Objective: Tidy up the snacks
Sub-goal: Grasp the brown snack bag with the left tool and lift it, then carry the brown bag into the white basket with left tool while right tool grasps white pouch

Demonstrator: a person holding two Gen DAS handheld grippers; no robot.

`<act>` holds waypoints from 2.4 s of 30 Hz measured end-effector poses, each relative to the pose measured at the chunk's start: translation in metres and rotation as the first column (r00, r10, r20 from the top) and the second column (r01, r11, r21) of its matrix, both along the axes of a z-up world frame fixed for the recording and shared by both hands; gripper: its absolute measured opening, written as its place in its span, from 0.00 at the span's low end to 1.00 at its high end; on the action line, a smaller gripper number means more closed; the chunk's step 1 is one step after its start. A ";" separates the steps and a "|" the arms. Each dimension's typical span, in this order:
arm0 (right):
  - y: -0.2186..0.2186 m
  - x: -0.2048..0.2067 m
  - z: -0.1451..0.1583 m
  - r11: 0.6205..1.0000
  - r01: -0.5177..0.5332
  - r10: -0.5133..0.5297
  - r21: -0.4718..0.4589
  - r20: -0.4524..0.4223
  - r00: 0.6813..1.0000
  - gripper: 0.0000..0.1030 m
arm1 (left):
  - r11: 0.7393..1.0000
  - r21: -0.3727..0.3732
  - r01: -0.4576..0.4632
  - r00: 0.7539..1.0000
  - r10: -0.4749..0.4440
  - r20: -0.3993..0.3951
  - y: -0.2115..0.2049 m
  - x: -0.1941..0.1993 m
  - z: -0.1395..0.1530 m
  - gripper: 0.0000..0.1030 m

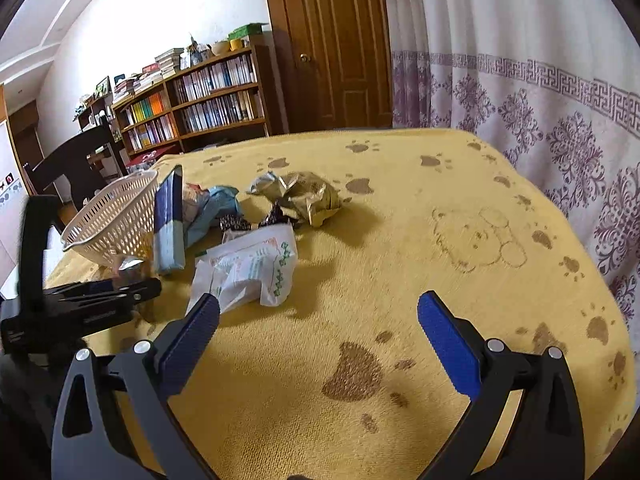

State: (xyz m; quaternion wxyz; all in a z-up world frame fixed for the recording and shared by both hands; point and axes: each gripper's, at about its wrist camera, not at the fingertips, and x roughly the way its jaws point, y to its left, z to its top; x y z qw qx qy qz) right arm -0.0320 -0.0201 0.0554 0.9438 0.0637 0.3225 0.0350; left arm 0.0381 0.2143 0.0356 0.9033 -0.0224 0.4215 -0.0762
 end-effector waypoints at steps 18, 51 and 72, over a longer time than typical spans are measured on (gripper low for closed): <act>0.064 0.071 -0.017 0.993 -0.091 0.080 -0.080 -0.124 0.989 0.95 | 1.000 -0.022 0.005 0.968 0.001 0.249 0.019 -0.050 0.092 0.62; 0.055 0.053 -0.014 0.996 -0.077 0.083 0.052 -0.122 0.989 0.48 | 0.960 -0.069 -0.272 0.928 0.281 0.243 0.108 0.012 0.082 0.64; 0.053 0.016 0.025 0.990 -0.097 0.097 0.098 0.011 0.995 0.48 | 0.933 -0.111 -0.341 0.892 0.359 0.276 0.125 0.000 0.094 0.82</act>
